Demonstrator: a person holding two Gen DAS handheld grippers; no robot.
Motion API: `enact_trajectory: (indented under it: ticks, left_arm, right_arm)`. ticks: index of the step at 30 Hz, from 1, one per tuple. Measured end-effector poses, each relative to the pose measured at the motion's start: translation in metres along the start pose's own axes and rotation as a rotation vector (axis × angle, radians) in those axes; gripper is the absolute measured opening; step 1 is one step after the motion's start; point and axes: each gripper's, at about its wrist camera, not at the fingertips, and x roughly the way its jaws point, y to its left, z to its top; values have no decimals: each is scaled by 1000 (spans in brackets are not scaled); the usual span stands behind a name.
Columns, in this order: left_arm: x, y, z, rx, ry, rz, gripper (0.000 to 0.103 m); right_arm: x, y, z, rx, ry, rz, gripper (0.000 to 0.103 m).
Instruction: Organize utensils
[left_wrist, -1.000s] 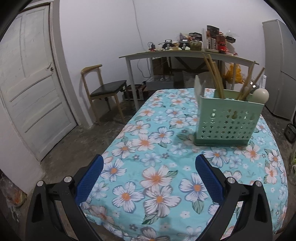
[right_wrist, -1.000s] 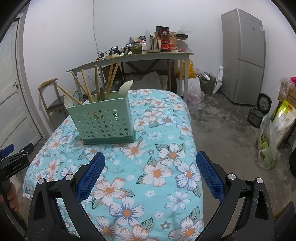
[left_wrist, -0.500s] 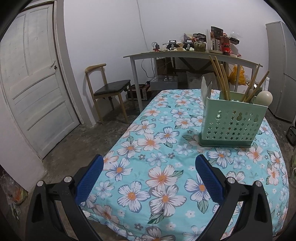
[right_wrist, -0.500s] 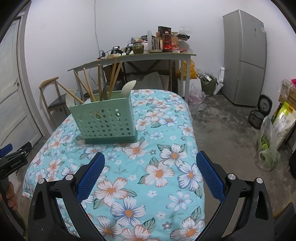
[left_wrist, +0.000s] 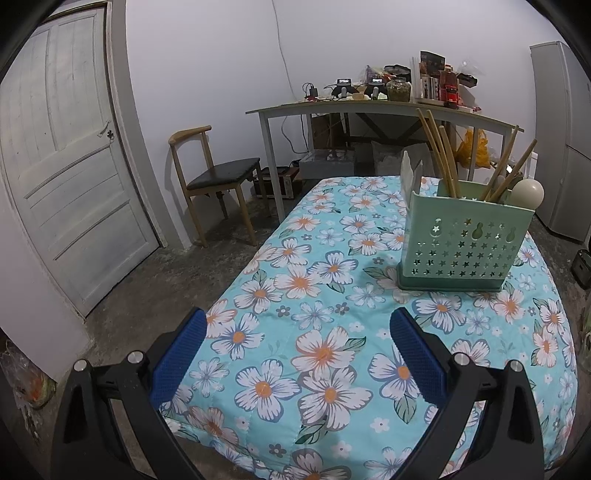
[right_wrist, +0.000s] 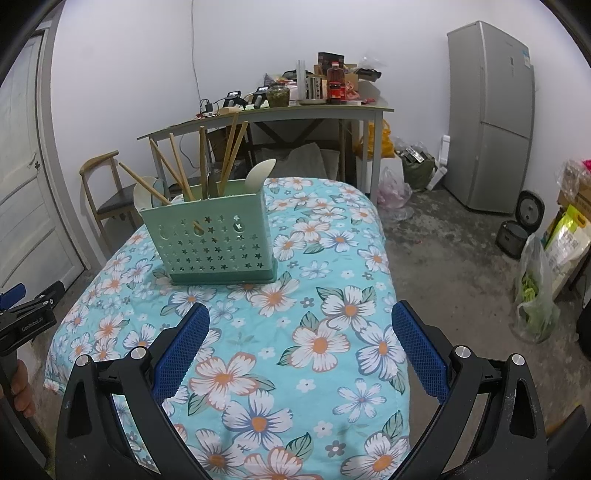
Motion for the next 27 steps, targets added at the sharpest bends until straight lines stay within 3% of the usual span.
enact_trajectory:
  ticks: [27]
  left_arm:
    - [3,-5,-2,11,13,-7,97]
  right_arm:
    - [0,3,2,-9,-2,8,95]
